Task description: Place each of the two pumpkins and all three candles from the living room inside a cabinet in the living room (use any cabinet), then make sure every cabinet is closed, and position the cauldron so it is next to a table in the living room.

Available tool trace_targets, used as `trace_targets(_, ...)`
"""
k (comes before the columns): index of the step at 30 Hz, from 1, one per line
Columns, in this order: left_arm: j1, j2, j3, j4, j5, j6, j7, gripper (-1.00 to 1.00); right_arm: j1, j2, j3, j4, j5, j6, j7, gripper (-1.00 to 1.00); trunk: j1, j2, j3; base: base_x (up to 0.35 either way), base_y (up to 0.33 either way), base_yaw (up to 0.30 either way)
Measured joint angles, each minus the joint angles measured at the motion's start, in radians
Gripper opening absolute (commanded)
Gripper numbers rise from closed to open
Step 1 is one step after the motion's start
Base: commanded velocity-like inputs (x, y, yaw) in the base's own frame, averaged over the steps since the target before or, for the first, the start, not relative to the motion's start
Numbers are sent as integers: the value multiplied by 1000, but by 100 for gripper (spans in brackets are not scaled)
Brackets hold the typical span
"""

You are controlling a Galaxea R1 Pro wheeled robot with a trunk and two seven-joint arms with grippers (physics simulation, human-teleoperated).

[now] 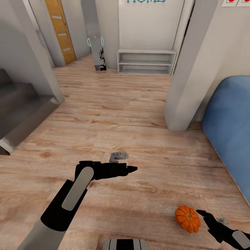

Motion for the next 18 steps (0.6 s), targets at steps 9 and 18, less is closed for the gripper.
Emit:
trace_targets(9,0,0,0,0,1,0,0,100,-1,2,0,-1,-1,-1,-7,100,2,-1,-16,0,0,0)
trace_targets(18,0,0,1,0,0,0,-1,100,-35,19,0,-6,-1,-9,-20,100,4,-2,-39,0,0,0)
